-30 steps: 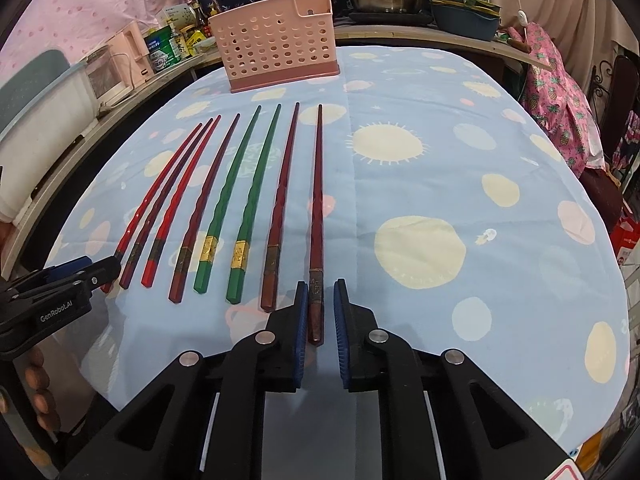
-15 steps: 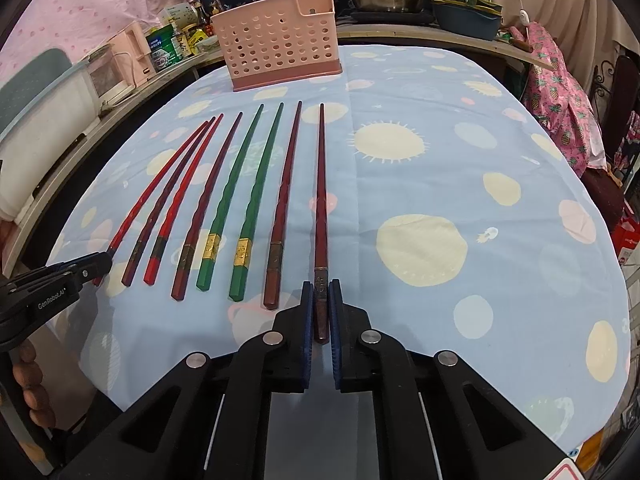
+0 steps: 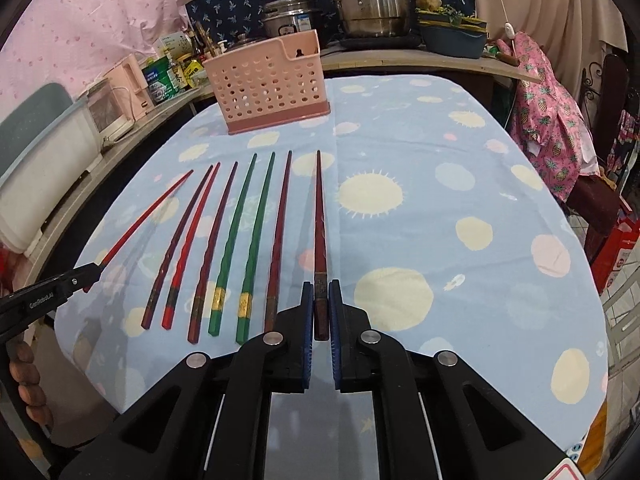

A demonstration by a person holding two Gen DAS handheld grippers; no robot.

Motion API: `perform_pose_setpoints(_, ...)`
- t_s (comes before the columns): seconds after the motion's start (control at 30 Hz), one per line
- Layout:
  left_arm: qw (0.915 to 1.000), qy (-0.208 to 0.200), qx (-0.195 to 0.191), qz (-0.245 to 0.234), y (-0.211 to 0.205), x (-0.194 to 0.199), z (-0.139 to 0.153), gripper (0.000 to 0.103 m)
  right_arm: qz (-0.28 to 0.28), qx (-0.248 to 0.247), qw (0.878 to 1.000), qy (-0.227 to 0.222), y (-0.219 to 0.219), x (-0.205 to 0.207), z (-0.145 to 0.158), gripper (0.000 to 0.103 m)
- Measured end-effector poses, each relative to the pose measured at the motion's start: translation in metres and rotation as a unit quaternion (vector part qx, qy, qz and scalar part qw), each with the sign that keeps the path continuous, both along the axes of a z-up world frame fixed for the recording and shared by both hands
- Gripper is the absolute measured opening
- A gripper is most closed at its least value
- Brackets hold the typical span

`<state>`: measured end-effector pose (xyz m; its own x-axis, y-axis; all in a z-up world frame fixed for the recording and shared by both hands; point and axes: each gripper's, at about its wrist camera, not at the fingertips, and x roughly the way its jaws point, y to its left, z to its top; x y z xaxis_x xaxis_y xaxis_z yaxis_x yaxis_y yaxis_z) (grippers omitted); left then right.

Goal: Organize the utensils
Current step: 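Lift both held chopsticks and carry them up to the pink basket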

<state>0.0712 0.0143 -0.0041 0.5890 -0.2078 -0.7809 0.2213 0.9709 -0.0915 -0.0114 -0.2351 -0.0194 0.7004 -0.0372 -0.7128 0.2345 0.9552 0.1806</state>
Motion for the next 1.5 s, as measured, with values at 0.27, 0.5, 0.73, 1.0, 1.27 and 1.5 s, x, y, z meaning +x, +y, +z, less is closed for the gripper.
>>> perform_pose_setpoints(0.27, 0.9985, -0.05, -0.016, 0.012, 0.006, 0.017, 0.05, 0.005, -0.013, 0.001, 0.998, -0.062, -0.025, 0.017, 0.055, 0.007)
perform_pose_setpoints(0.5, 0.9965, -0.076, -0.03, 0.015, 0.008, 0.033, 0.078, 0.006, -0.019, -0.009, 0.994, -0.106, -0.038, 0.036, 0.089, 0.007)
perform_pose_setpoints(0.73, 0.9996, -0.003, -0.026, 0.003, 0.016, 0.033, 0.018, 0.023, -0.019, 0.001, 0.994, -0.104, -0.037, 0.034, 0.084, 0.007)
perform_pose_setpoints(1.0, 0.9983, 0.055, -0.018, -0.003, 0.013, 0.027, -0.04, 0.033, -0.022, 0.005, 0.995, -0.099, -0.034, 0.029, 0.081, 0.007)
perform_pose_setpoints(1.27, 0.9975, 0.069, -0.015, -0.007, 0.012, 0.029, -0.051, 0.013, -0.021, 0.005, 0.995, -0.096, -0.034, 0.028, 0.08, 0.007)
perform_pose_setpoints(1.5, 0.9977, 0.064, -0.018, -0.014, 0.011, 0.025, -0.045, 0.007, -0.021, 0.004, 0.995, -0.095, -0.032, 0.027, 0.079, 0.007)
